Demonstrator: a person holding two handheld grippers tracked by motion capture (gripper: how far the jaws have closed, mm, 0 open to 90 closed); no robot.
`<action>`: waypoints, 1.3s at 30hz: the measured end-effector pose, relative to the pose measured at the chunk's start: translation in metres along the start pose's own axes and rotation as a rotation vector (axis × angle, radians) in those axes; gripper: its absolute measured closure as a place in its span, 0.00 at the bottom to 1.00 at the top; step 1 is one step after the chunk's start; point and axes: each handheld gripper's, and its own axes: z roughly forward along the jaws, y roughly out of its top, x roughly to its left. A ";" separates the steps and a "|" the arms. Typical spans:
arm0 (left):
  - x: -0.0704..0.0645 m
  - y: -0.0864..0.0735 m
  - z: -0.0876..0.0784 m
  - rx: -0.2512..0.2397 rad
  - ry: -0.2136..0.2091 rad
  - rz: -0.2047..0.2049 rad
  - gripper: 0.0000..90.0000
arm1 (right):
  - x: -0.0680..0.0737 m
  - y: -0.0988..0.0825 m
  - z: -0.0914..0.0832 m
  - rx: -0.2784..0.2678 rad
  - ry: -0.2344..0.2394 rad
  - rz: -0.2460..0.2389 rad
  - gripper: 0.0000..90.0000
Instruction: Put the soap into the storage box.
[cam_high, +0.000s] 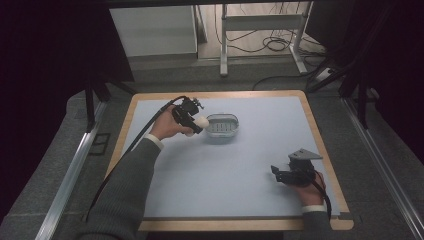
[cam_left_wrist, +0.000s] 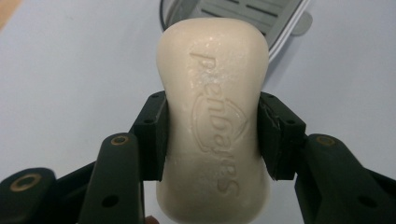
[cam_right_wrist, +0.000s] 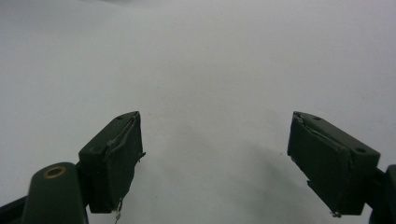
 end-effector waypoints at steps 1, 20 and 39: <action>0.000 0.002 0.000 -0.004 0.013 0.002 0.55 | 0.000 0.000 0.000 -0.001 0.000 0.000 0.20; 0.000 0.026 0.013 0.009 0.029 0.049 0.55 | 0.002 0.000 0.001 0.000 0.004 0.000 0.20; -0.010 0.057 0.027 -0.017 0.010 0.146 0.55 | 0.001 0.000 0.001 -0.002 0.008 -0.001 0.20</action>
